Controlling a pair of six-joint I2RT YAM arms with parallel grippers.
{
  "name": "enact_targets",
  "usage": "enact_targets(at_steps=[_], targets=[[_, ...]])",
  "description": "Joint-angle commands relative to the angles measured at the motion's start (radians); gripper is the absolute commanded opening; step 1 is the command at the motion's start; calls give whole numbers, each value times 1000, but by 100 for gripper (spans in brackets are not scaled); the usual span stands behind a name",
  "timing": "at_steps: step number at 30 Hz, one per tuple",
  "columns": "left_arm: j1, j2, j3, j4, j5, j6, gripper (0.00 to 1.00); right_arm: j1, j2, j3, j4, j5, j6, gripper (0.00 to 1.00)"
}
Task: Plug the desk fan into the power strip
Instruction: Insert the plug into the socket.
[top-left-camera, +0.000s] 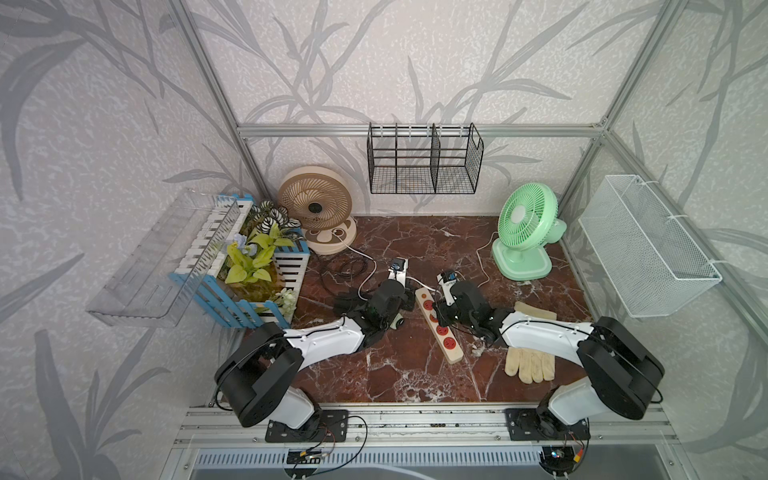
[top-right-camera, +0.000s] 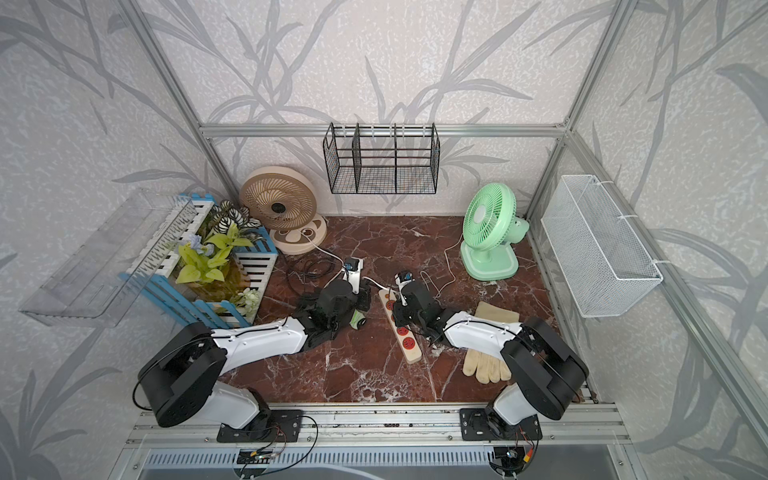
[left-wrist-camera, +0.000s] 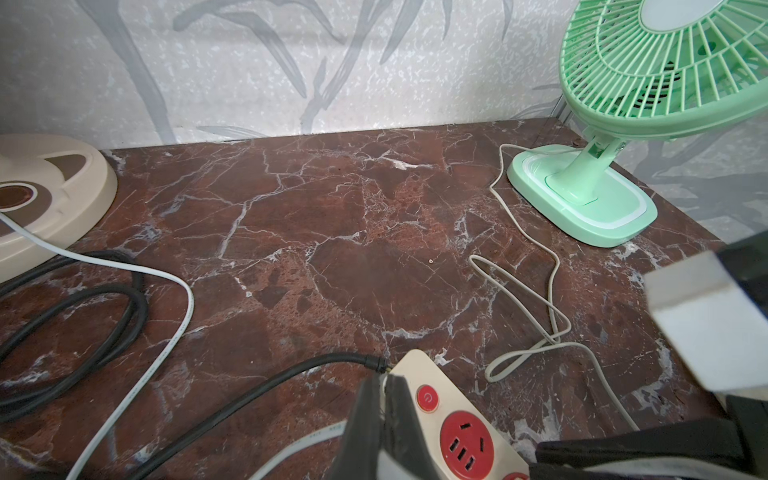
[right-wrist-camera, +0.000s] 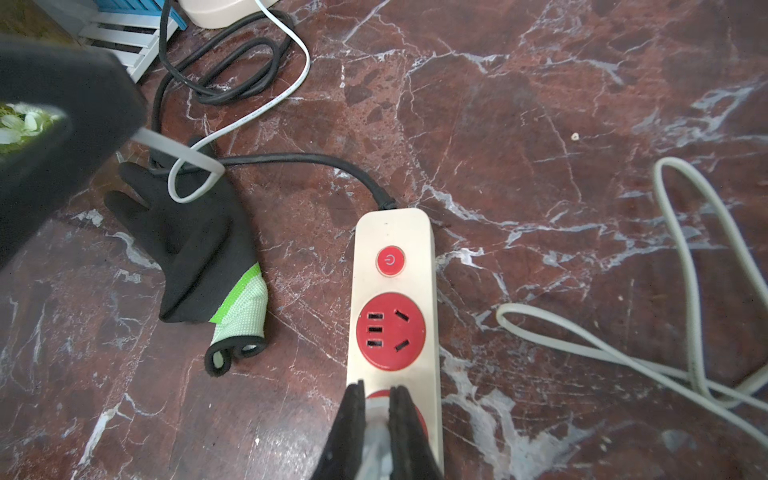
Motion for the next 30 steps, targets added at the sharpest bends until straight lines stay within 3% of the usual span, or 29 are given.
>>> enact_targets(at_steps=[1,30], targets=[[0,-2,1,12,5,-9,0,7,0,-29,-54,35,8,0],[1,-15,-3,11,1,12,0,94,-16,-45,-215,118,-39,0]])
